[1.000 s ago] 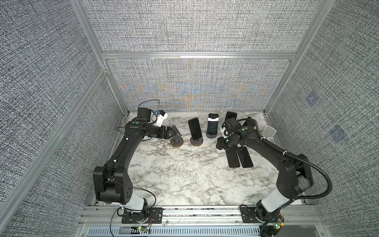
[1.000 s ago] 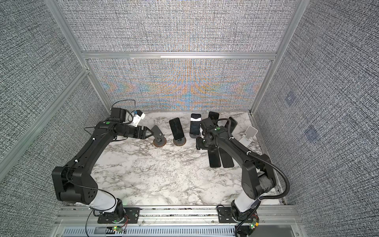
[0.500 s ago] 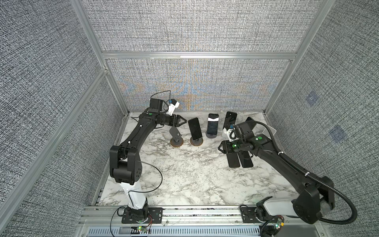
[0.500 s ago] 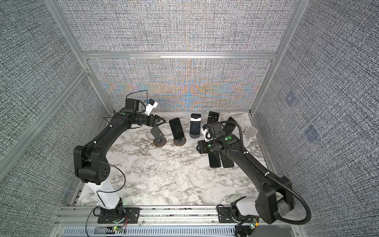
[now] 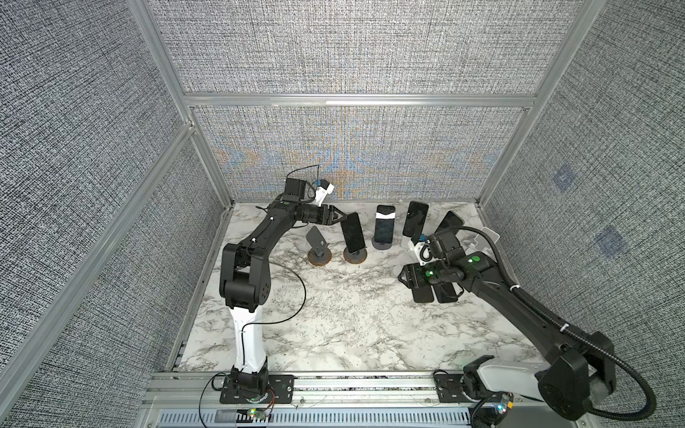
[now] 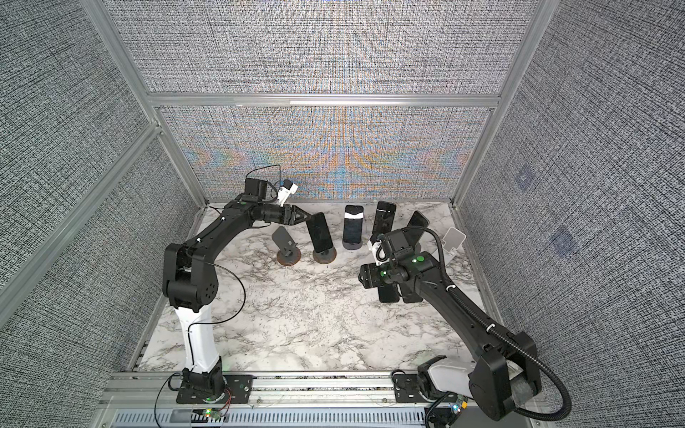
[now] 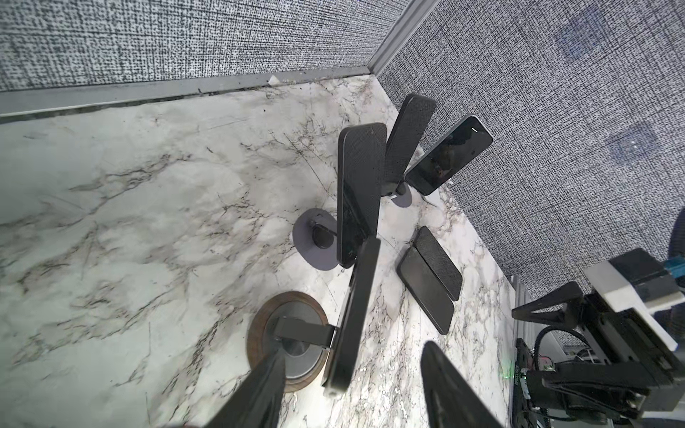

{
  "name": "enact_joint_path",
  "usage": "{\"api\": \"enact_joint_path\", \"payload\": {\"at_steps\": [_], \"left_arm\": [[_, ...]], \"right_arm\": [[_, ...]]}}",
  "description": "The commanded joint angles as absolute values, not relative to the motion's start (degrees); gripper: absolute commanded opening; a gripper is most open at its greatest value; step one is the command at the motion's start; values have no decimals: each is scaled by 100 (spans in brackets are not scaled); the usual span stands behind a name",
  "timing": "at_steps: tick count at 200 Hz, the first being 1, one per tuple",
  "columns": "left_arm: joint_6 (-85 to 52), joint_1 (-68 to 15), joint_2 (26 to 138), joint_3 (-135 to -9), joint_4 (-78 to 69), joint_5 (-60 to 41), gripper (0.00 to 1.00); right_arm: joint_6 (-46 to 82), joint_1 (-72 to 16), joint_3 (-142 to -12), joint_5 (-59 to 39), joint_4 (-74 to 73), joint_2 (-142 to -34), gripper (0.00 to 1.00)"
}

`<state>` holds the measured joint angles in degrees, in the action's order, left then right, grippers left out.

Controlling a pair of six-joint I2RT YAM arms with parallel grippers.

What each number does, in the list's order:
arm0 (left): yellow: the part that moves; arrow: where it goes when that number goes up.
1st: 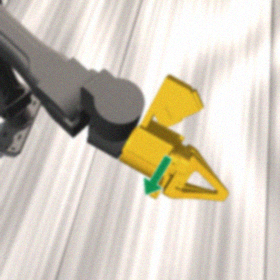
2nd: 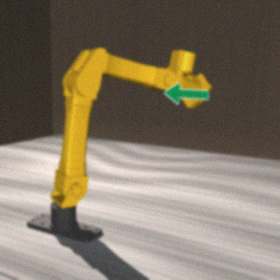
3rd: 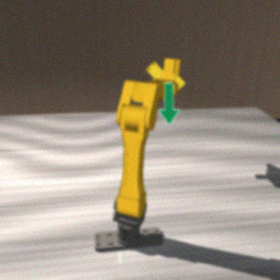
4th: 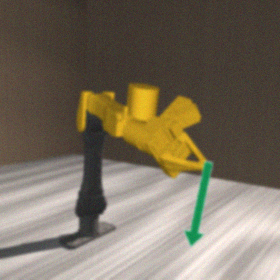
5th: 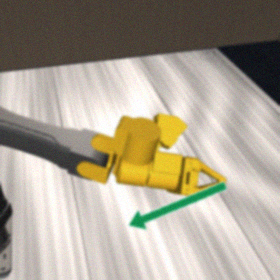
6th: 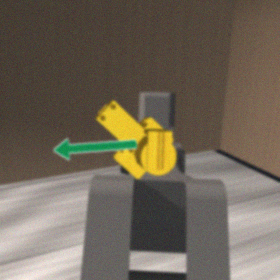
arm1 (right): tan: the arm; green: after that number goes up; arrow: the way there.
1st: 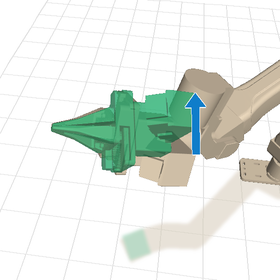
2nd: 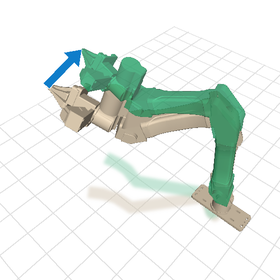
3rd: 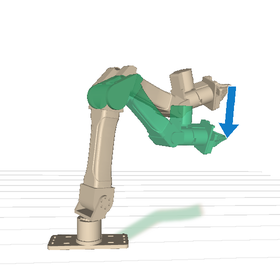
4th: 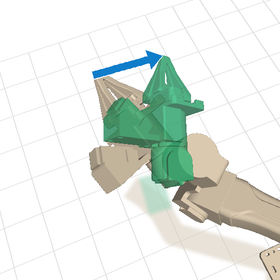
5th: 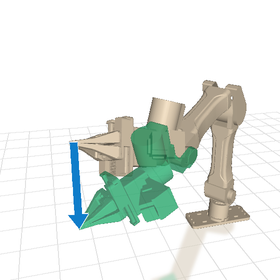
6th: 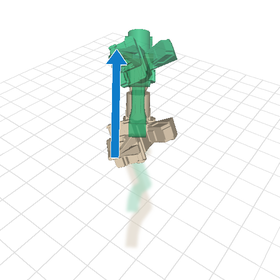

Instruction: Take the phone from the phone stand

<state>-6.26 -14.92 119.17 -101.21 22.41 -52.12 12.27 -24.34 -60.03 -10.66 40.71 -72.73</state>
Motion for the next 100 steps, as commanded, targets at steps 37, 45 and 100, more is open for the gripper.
{"api": "enact_joint_path", "payload": {"at_steps": [37,45,100], "left_arm": [[-529,-1541,12124,-10178,2187,-5468,40],[-514,-1542,12129,-10168,2189,-5492,37],[-508,-1551,12006,-10083,2092,-5563,6]], "right_arm": [[1292,-2404,-6019,-996,4210,-7373,73],[1300,-2403,-6012,-985,4212,-7374,73],[1364,-2406,-6079,-986,4288,-7372,72]]}}
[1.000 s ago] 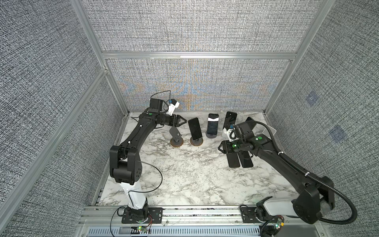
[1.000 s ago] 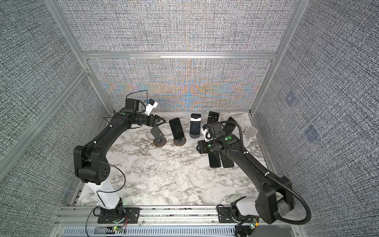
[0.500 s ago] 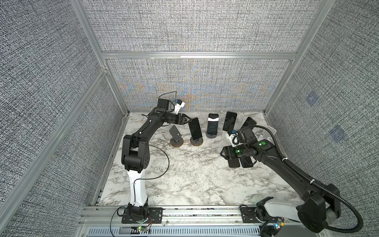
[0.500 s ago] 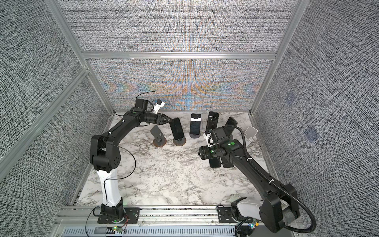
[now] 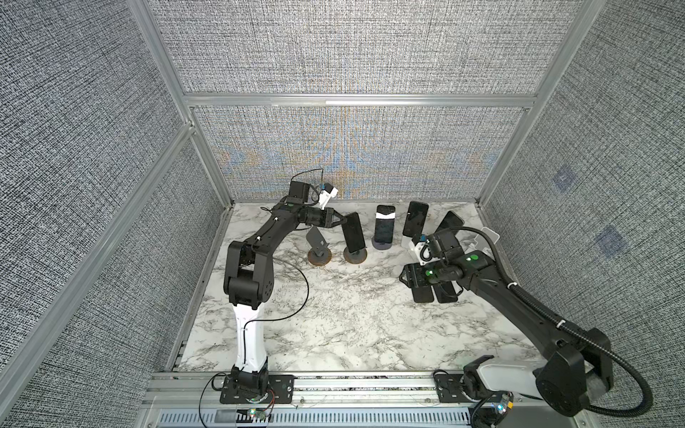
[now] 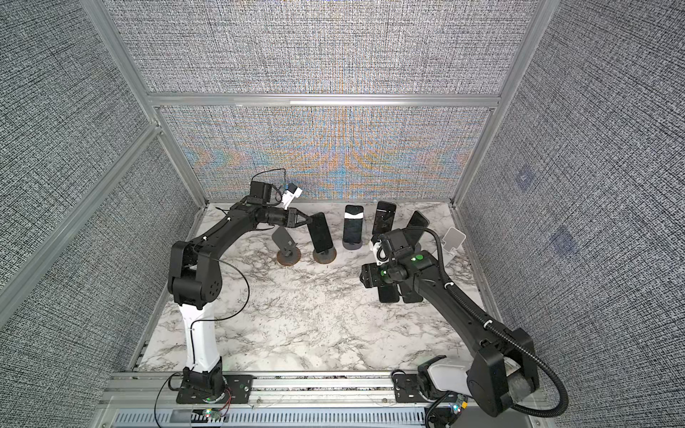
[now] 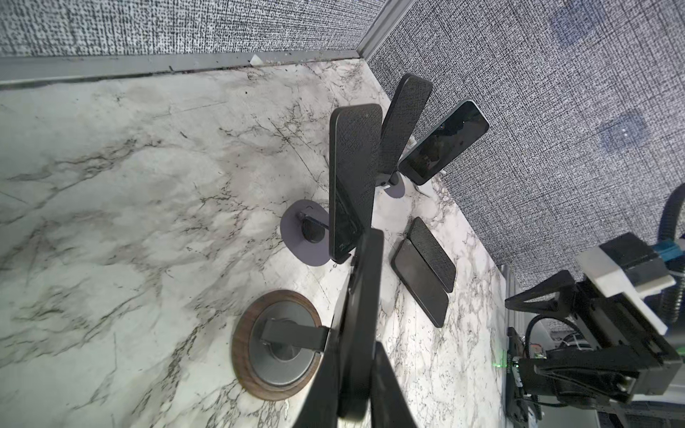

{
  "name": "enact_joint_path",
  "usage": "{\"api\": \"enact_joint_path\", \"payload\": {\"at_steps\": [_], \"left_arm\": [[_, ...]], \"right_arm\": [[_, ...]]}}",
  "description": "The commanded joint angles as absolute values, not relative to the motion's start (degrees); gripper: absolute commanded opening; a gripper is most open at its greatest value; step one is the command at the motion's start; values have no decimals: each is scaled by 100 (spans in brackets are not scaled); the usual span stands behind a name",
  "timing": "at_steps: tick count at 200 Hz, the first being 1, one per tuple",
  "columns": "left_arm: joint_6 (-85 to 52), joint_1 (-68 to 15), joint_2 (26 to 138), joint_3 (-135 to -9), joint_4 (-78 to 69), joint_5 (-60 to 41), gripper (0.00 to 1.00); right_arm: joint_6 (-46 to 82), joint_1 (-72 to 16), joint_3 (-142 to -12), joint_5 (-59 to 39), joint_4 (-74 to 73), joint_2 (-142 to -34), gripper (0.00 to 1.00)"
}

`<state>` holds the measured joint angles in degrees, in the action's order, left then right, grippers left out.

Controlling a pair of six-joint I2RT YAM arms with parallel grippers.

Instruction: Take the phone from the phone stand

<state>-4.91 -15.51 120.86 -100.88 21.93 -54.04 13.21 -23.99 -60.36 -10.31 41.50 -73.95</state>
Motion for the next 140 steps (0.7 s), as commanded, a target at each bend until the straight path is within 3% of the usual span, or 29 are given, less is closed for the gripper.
{"api": "enact_joint_path", "payload": {"at_steps": [1,13,67,104,140], "left_arm": [[-504,-1549,12001,-10086,2096,-5563,6],[-480,-1547,11984,-10112,2150,-5539,0],[-476,-1547,11586,-10269,2575,-5385,0],[-865,-1542,10893,-10361,3461,-4774,0],[-962,-1547,10591,-10264,4791,-4941,0]], "right_arm": [[1359,-2403,-6080,-985,4293,-7368,72],[1367,-2401,-6087,-976,4280,-7311,72],[1405,-2554,-6323,-823,4435,-7175,72],[1399,-3041,-6702,-255,4432,-7323,71],[1390,-3573,-7469,134,4468,-7796,72]]}}
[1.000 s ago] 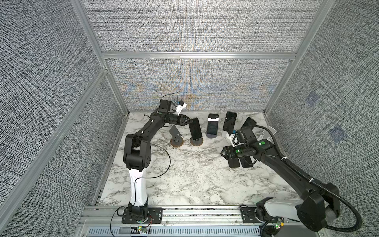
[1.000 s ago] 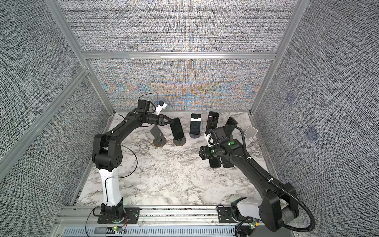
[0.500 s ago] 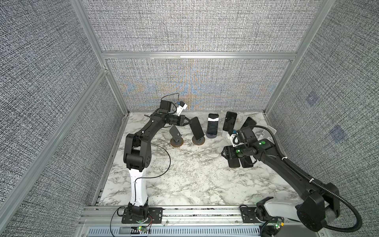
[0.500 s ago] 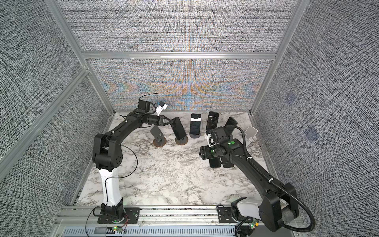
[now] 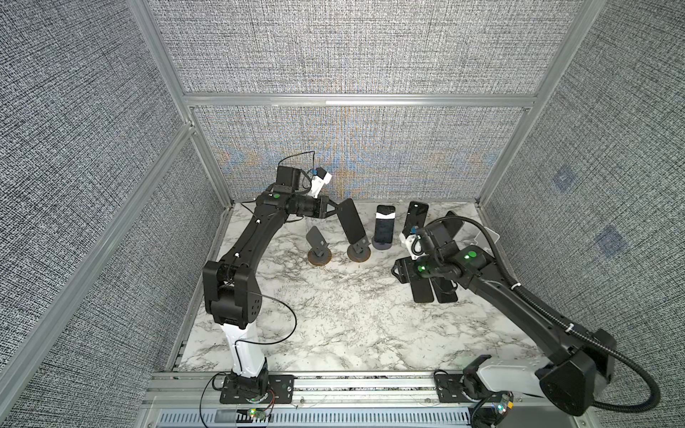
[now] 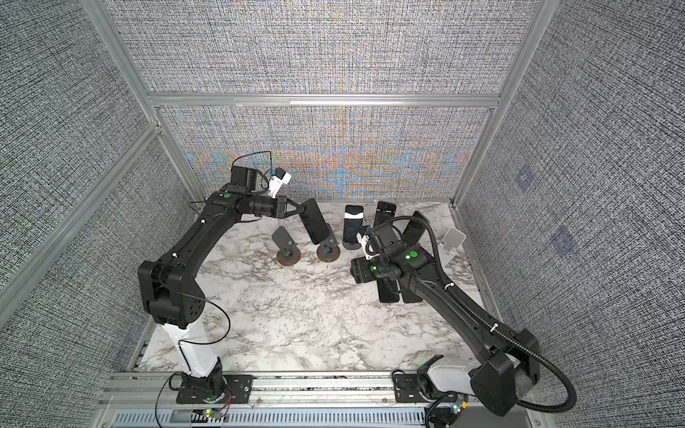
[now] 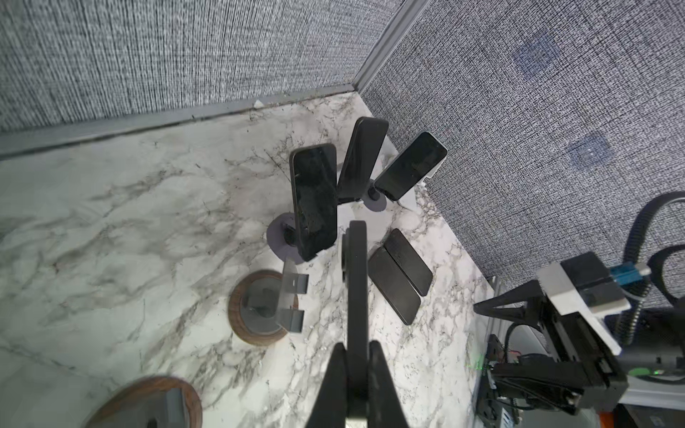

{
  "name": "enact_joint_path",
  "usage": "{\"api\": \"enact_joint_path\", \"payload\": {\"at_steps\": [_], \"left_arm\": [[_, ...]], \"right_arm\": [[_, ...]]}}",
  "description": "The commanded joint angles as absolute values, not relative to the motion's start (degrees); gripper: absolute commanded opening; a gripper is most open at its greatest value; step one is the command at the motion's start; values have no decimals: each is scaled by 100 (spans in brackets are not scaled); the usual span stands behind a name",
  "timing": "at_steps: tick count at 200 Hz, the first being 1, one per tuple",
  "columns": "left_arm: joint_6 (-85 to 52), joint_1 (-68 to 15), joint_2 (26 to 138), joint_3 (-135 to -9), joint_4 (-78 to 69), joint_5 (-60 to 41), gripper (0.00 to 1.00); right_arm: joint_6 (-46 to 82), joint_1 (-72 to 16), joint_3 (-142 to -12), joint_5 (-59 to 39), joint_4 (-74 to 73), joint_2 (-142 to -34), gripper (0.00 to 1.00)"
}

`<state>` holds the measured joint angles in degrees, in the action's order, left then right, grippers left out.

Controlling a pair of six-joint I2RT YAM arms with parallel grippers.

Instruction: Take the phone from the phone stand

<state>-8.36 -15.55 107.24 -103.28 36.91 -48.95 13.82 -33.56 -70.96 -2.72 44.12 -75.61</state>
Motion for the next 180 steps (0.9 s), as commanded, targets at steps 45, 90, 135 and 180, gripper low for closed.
{"api": "enact_joint_path", "payload": {"at_steps": [45,90,135,180], "left_arm": [[-1008,-1544,10182,-9379,4710,-5428,0],[-1491,-1547,10106,-8576,3718,-5890,0],[-1643,-1545,10182,-8424,3537,-6096,0],[-1507,-1547,10156,-8426,3579,-6143,0]], "right_arm": [[1581,-4082,-8275,-62,4298,-8653,85],[1910,-4457,-8612,-363,3693,-9383,96],[1962,-4647,-8665,-236,3428,-9790,97],[1955,-4597,-8650,-21,3432,-9940,85]]}}
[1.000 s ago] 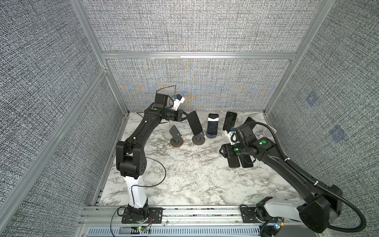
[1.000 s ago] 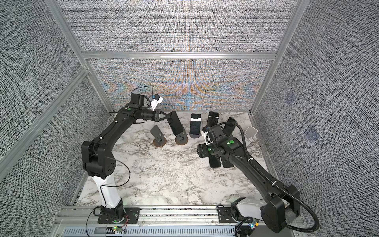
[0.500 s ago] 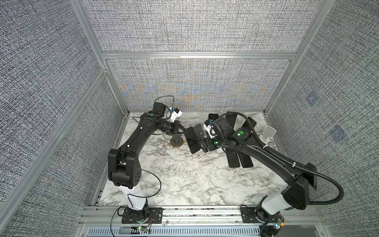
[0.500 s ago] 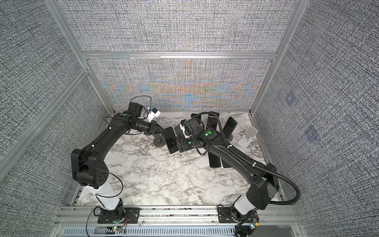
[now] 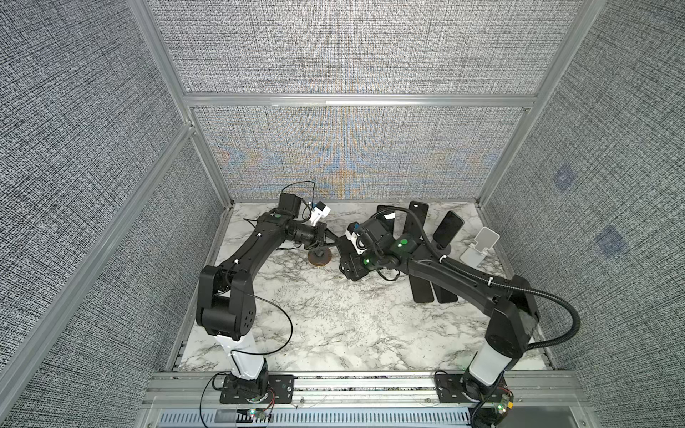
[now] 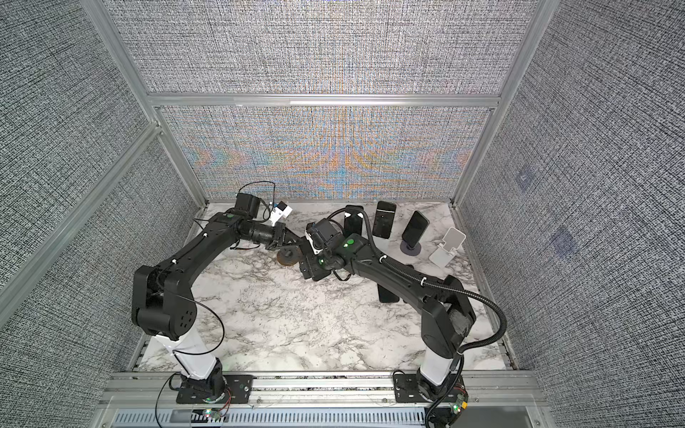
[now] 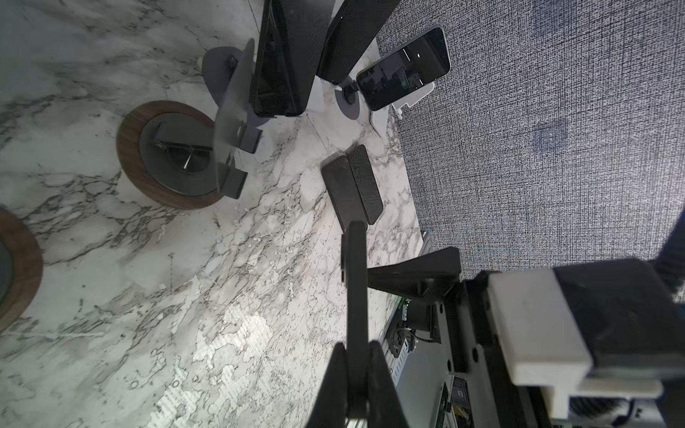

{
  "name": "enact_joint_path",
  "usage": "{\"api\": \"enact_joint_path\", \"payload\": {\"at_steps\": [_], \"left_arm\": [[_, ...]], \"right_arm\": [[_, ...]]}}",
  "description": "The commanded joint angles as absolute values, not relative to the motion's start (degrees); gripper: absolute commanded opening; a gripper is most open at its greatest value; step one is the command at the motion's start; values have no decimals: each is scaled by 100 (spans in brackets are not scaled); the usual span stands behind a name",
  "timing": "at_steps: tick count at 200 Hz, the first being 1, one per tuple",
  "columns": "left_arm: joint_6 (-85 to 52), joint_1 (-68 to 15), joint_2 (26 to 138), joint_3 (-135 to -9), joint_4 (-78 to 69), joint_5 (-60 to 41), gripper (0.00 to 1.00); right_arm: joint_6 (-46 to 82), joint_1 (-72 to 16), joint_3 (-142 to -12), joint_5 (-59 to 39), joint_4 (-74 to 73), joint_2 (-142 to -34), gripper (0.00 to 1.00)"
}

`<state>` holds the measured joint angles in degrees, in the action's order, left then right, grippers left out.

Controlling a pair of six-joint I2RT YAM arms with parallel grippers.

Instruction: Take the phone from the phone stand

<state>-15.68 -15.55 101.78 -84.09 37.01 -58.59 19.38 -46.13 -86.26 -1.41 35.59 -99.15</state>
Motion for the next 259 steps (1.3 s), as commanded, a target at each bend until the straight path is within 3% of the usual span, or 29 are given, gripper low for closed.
{"api": "enact_joint_path", "payload": {"at_steps": [1,72,120,172,228,259], "left_arm": [[-1505,-1547,10154,-8427,3582,-6143,0],[-1452,-1547,10187,-8428,3578,-6244,0],[-1410,-1547,10204,-8437,3587,-6346,0],[-1421,-1551,10226,-8418,3555,-6338,0],[-1478,-1545,10279,-8358,3429,-6368,1],[-1473,-1546,10303,-8358,3423,-6447,0]], "right_arm": [[1949,-4597,-8654,-24,3430,-9940,85],[1935,-4624,-8294,303,2757,-9844,69],[1854,-4582,-8325,279,2767,-9866,68],[1884,-4555,-8283,176,2707,-9836,60],[1964,-4516,-8262,115,2786,-9874,60],[1962,-4429,-8298,62,2905,-9919,77]]}}
